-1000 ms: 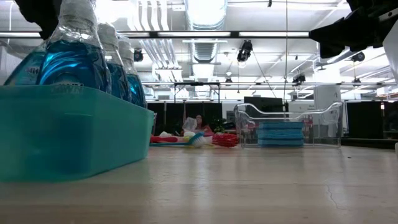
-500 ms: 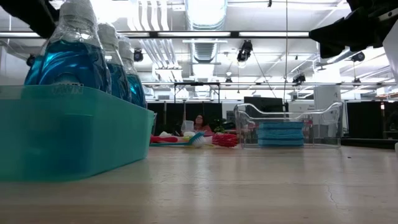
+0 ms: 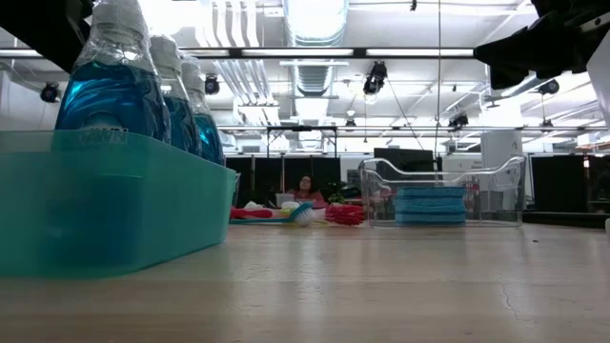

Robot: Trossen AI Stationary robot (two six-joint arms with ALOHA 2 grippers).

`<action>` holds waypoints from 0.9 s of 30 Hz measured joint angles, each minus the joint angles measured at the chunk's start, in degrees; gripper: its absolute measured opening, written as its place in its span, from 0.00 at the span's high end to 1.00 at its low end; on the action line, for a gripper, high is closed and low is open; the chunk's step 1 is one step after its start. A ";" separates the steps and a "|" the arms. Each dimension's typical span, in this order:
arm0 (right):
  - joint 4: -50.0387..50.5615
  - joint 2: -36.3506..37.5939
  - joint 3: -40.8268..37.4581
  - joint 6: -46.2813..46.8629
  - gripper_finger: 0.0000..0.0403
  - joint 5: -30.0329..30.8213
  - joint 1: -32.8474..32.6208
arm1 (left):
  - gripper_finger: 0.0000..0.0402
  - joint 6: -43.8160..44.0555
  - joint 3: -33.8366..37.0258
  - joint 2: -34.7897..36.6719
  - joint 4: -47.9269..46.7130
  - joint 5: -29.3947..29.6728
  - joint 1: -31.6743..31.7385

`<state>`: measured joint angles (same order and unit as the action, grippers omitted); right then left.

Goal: Pick & Place Kitchen Sink Supplies
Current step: Put the blue dishwashing liquid bottle into the green bin, then put the green dishwashing brush into the left transparent bin

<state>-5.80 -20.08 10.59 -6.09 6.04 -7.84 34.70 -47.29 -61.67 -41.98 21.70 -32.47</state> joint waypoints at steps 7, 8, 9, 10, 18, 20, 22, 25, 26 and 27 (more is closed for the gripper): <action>0.00 0.00 0.00 0.02 0.98 0.00 0.01 | 0.61 0.74 0.15 0.00 0.16 -0.25 0.00; 0.00 0.00 0.00 0.07 0.98 0.00 0.00 | 0.60 0.98 0.15 -0.02 0.14 -0.39 0.00; 0.00 0.00 0.00 0.04 0.98 0.00 0.00 | 0.59 1.20 0.15 -0.04 -0.06 -0.47 0.00; 0.00 0.00 0.00 -0.04 0.98 0.00 0.00 | 0.59 1.30 0.14 -0.07 -0.16 -0.57 0.00; 0.00 0.00 0.00 0.07 0.98 0.00 0.01 | 0.51 0.85 -1.82 1.66 -1.06 -2.12 0.00; 0.00 0.02 0.00 -0.07 0.98 0.00 0.01 | 0.50 0.79 -2.42 2.44 -1.37 -3.23 0.02; 0.00 0.00 0.00 0.06 0.98 0.00 -0.01 | 0.50 0.36 -3.29 3.32 -1.52 -3.46 0.00; 0.00 0.02 0.00 -0.07 0.98 0.00 0.00 | 0.50 -1.91 -4.85 4.53 -1.44 -3.06 0.07; 0.00 0.02 0.00 0.00 0.98 0.00 0.01 | 0.50 -2.76 -5.39 4.82 -1.40 -1.77 0.07; 0.00 0.02 0.00 0.07 0.98 0.00 0.01 | 0.50 -3.58 -5.95 5.07 -1.41 0.21 0.11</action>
<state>-5.80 -20.05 10.59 -6.02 6.04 -7.84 31.11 -53.24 -56.60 -43.39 21.91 -32.36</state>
